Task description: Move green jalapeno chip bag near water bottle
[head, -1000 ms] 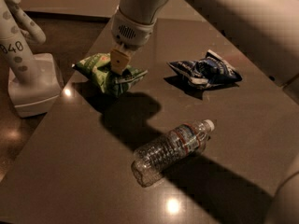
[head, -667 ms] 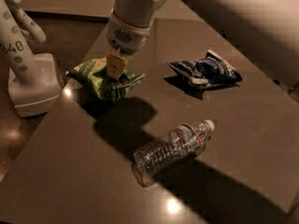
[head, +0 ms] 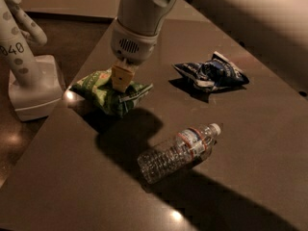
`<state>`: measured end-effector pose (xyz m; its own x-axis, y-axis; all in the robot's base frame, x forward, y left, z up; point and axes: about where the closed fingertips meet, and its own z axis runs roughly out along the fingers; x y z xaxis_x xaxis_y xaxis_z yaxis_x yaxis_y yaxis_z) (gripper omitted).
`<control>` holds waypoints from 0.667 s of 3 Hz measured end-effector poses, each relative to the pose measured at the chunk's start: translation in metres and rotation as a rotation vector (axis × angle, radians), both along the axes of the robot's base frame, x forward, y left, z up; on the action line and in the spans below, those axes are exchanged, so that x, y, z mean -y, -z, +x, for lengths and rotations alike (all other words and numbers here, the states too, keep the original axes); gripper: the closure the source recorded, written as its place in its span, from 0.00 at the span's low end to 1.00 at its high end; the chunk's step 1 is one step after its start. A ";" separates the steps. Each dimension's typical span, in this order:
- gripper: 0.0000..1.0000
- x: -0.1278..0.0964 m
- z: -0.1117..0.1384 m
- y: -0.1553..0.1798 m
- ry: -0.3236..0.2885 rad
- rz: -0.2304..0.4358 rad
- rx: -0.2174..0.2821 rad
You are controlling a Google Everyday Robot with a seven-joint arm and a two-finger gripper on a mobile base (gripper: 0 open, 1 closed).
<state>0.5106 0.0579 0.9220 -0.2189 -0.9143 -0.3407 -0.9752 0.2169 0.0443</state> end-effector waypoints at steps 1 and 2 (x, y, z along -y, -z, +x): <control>1.00 0.018 -0.019 0.001 0.015 -0.021 -0.018; 1.00 0.030 -0.032 0.004 0.027 -0.032 -0.034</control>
Offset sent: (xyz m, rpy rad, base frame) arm -0.0497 -0.0491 -0.0075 -0.0527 0.0623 -0.0447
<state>0.4782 0.0280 0.9176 -0.2549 -0.9183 -0.3029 -0.9669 0.2453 0.0703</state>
